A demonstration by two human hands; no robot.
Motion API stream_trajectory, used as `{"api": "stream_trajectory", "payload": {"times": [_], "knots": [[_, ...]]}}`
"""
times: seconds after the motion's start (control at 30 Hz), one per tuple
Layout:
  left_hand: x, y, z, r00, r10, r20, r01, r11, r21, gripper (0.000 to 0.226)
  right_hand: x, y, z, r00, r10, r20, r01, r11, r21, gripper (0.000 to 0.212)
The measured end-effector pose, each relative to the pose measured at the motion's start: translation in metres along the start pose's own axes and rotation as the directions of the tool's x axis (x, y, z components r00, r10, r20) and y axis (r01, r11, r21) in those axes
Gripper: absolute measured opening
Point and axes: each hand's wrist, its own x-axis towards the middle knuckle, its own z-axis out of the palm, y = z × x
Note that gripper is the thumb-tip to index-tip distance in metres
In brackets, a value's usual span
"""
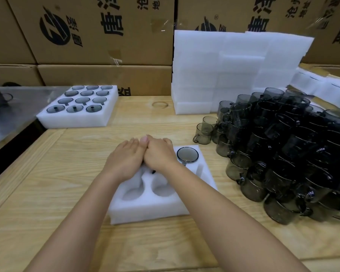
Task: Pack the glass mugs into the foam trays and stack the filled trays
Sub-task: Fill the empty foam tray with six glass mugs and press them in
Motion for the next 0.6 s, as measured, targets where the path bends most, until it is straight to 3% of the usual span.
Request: {"api": "stream_trajectory", "payload": {"times": [0.03,0.07,0.1,0.17,0.23,0.3,0.37,0.47,0.53,0.6], "knots": [[-0.001,-0.002,-0.003,0.998,-0.023,-0.059,0.011,0.978,-0.207,0.057,-0.003,-0.002,-0.007,1.000,0.019,-0.015,-0.015,0.973,0.231,0.024],[-0.005,-0.006,-0.005,0.992,-0.084,-0.098,0.029,0.885,-0.464,0.049,-0.007,-0.001,-0.016,0.998,0.041,-0.051,-0.016,0.913,0.408,0.028],[-0.008,-0.011,-0.007,0.983,-0.148,-0.109,0.031,0.717,-0.697,0.043,-0.009,0.002,-0.029,0.990,0.065,-0.125,0.004,0.874,0.485,0.030],[-0.018,-0.024,-0.006,0.964,-0.259,-0.053,0.055,0.391,-0.919,0.033,-0.012,0.017,-0.060,0.938,0.102,-0.332,0.030,0.929,0.368,0.035],[-0.028,-0.034,0.003,0.958,-0.286,0.023,0.086,0.209,-0.974,0.029,-0.013,0.040,-0.098,0.828,0.144,-0.541,-0.091,0.988,0.123,0.040],[-0.030,-0.036,0.009,0.962,-0.270,0.042,0.087,0.156,-0.984,0.027,-0.015,0.062,-0.131,0.751,0.186,-0.634,-0.270,0.962,-0.038,0.045],[-0.031,-0.032,0.010,0.965,-0.263,0.022,0.067,0.165,-0.984,0.033,-0.018,0.080,-0.151,0.790,0.220,-0.572,-0.363,0.920,-0.147,0.047],[-0.031,-0.033,0.010,0.968,-0.251,0.010,0.056,0.177,-0.983,0.033,-0.023,0.093,-0.155,0.886,0.236,-0.398,-0.390,0.844,-0.368,0.046],[-0.032,-0.035,0.011,0.971,-0.238,0.016,0.062,0.183,-0.981,0.031,-0.022,0.097,-0.153,0.905,0.213,-0.369,-0.379,0.797,-0.470,0.048],[-0.034,-0.035,0.010,0.975,-0.221,0.014,0.055,0.182,-0.982,0.034,-0.020,0.098,-0.153,0.896,0.197,-0.397,-0.379,0.804,-0.457,0.047]]}}
